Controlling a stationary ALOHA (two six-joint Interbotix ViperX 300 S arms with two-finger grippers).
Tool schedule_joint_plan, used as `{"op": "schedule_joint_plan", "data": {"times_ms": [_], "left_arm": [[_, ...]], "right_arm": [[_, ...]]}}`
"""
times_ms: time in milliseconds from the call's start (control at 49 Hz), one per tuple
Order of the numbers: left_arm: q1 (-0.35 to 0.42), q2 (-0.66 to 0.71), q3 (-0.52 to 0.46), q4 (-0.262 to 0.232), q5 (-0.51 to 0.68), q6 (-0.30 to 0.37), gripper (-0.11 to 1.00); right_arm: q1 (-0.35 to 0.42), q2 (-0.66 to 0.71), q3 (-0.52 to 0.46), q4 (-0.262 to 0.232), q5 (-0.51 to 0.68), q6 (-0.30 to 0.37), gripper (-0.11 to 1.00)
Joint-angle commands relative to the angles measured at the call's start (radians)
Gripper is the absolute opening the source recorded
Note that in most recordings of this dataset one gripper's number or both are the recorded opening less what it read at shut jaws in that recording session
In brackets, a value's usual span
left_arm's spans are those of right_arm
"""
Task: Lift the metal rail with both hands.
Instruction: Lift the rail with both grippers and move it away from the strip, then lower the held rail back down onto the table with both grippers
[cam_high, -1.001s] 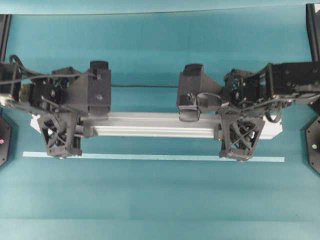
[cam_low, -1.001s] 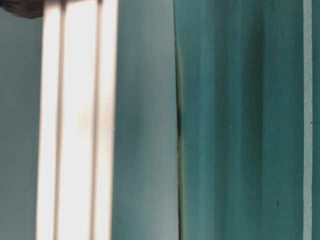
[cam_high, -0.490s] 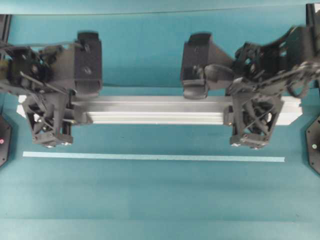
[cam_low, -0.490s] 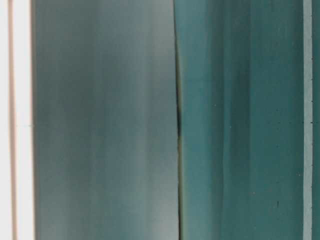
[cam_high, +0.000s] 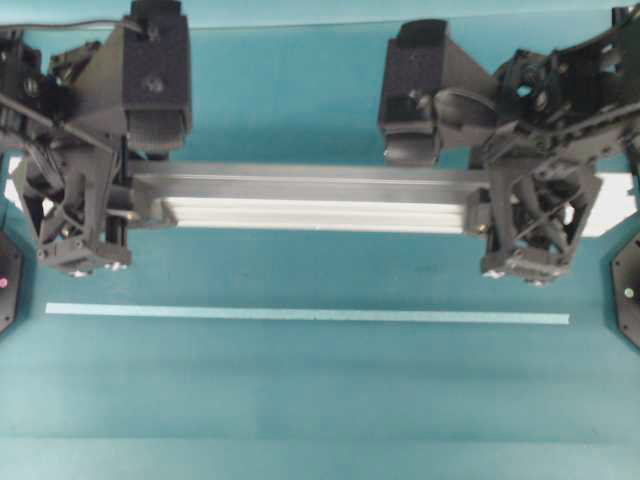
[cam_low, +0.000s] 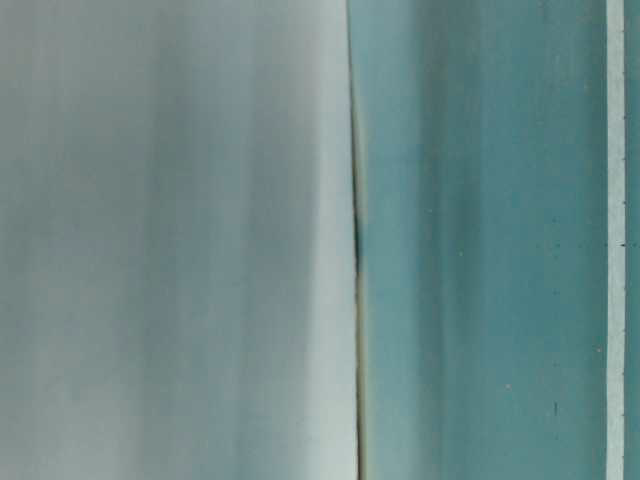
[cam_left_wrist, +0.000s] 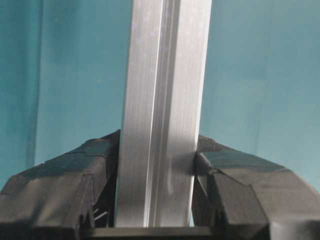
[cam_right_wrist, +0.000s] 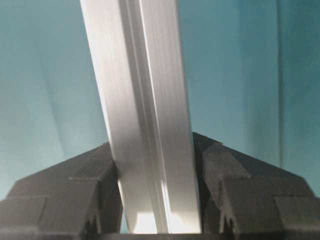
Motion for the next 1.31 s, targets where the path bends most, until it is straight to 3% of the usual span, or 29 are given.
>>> {"op": "schedule_joint_plan", "data": {"times_ms": [0,429,899,1062,1287], "left_arm": [[0.003,-0.002,-0.061,0.005,-0.008,-0.028,0.36],[0.009,-0.003,-0.081,0.005,0.011,-0.021,0.36],[0.012,0.003,-0.074,0.005,0.008,-0.021,0.36],[0.011,0.008,-0.029,0.005,-0.006,-0.023,0.36],[0.012,0.002,0.127,0.005,-0.123,-0.021,0.36]], "right_arm": [[0.002,0.0,-0.052,-0.005,-0.005,0.037,0.38],[-0.011,0.003,-0.097,-0.02,0.003,0.04,0.38],[-0.017,0.006,-0.078,-0.021,-0.003,0.037,0.38],[-0.018,0.006,-0.021,-0.02,-0.025,0.029,0.38],[-0.017,-0.005,0.1,-0.02,-0.13,0.003,0.38]]}}
